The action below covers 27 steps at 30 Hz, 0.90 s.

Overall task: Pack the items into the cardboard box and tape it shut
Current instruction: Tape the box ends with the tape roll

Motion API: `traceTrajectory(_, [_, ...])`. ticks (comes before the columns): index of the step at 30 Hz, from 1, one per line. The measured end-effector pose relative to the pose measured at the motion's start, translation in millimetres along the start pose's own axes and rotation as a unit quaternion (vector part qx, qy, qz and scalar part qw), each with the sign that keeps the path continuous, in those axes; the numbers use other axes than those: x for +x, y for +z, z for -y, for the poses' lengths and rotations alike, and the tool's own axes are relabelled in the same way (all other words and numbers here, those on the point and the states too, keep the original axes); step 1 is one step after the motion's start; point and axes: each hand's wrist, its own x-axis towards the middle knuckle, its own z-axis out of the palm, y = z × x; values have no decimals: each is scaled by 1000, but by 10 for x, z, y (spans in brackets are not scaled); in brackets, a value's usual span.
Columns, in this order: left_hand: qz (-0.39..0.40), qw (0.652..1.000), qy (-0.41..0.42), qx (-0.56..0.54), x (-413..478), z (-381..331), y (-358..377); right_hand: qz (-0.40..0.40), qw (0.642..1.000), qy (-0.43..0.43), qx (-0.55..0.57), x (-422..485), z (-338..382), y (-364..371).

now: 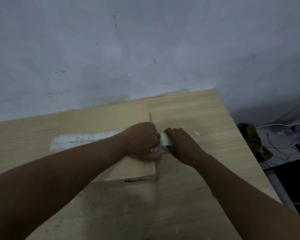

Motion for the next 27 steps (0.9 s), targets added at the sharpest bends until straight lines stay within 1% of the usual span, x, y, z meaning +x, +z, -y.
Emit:
traceTrajectory(3, [22,1000,-20,-4,18,-14,-11,0,999,11,38,11,31,9])
traceTrajectory(6, [6,999,-34,-15,-15,-45,21,1,998,29,47,-9,63,31])
traceTrajectory(9, [-5,999,-46,-29,-28,-93,16,17,998,54,-17,-36,89,49])
traceTrajectory(13, [32,997,-72,-13,2,-115,-25,22,996,46,-69,28,115,0])
traceTrajectory(17, [40,995,-96,-6,4,-137,34,88,990,53,-99,-35,81,70])
traceTrajectory(19, [48,994,-99,1,11,-138,27,80,989,55,-109,-25,100,164])
traceTrajectory(21, [80,992,-95,0,37,-152,8,68,988,53,-131,28,117,217])
traceTrajectory(24, [102,989,-101,17,111,-207,12,56,985,40,-157,85,114,229])
traceTrajectory(27, [119,986,-110,28,171,-230,27,51,988,20,-142,97,105,254])
